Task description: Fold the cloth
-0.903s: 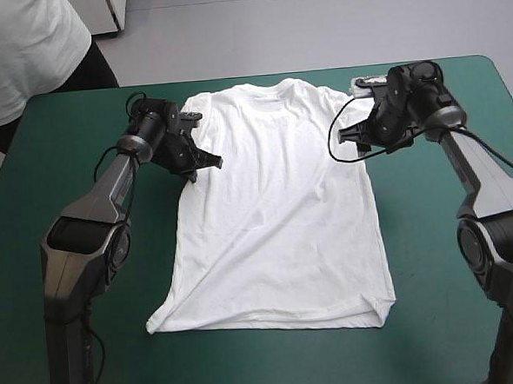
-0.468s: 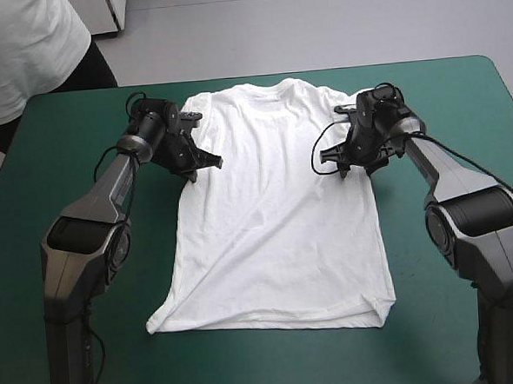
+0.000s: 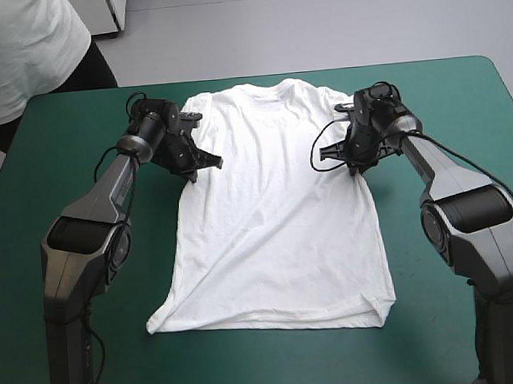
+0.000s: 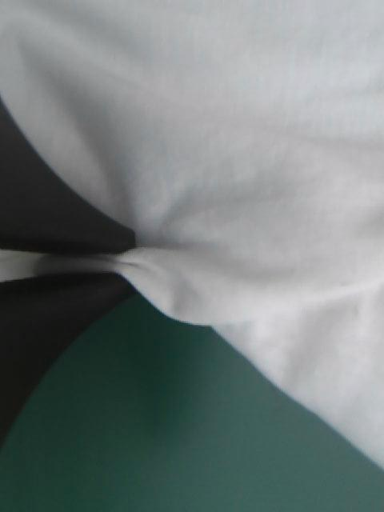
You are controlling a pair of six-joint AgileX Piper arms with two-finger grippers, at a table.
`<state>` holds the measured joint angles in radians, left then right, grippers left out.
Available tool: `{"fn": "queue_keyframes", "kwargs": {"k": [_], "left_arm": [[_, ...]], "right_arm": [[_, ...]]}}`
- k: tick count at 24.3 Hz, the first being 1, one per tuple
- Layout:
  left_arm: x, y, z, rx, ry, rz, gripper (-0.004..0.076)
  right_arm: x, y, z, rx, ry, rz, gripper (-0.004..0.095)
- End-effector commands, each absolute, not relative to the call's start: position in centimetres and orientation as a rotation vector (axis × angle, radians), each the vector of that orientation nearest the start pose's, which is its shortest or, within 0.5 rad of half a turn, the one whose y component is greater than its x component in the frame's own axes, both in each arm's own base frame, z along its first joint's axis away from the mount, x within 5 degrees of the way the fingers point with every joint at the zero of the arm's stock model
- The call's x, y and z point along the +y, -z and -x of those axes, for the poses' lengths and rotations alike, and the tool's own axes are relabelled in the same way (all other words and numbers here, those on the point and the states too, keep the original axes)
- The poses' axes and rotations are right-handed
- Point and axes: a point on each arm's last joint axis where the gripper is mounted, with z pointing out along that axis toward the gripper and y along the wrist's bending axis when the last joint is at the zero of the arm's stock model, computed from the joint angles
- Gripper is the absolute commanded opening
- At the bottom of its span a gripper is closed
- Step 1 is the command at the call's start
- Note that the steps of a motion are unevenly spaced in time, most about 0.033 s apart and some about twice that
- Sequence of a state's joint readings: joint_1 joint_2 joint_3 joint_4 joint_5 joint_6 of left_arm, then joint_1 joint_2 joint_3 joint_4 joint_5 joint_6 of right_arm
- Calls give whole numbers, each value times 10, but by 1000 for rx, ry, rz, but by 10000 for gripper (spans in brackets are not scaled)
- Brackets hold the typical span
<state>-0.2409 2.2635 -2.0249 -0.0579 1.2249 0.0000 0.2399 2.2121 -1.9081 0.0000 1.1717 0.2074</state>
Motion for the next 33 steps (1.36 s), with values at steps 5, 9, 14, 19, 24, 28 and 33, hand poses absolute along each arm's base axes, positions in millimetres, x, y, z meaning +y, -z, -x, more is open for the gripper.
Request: {"fn": "queue_keyframes", "kwargs": {"k": [5,9,14,19,24,28,33], "left_arm": [[-121,-223,-460,2912,135,-335,-10],[-120,-252,-458,2857,141,-334,-10],[-117,-320,-444,2707,159,-338,-10],[-105,-428,-388,2441,203,-340,-10],[-94,-488,-337,2273,255,-330,-10],[-82,-538,-285,2084,270,-311,-10],[-75,-562,-258,1962,275,-299,-10]], "right_arm": [[108,-197,-447,3029,-11,104,-17],[100,-237,-441,2933,48,100,-17],[89,-305,-424,2772,15,86,-17],[72,-418,-376,2482,-31,76,-17],[63,-489,-327,2275,-72,86,-17],[53,-539,-280,2103,-101,72,-17],[48,-556,-259,2040,-112,66,-17]]}}
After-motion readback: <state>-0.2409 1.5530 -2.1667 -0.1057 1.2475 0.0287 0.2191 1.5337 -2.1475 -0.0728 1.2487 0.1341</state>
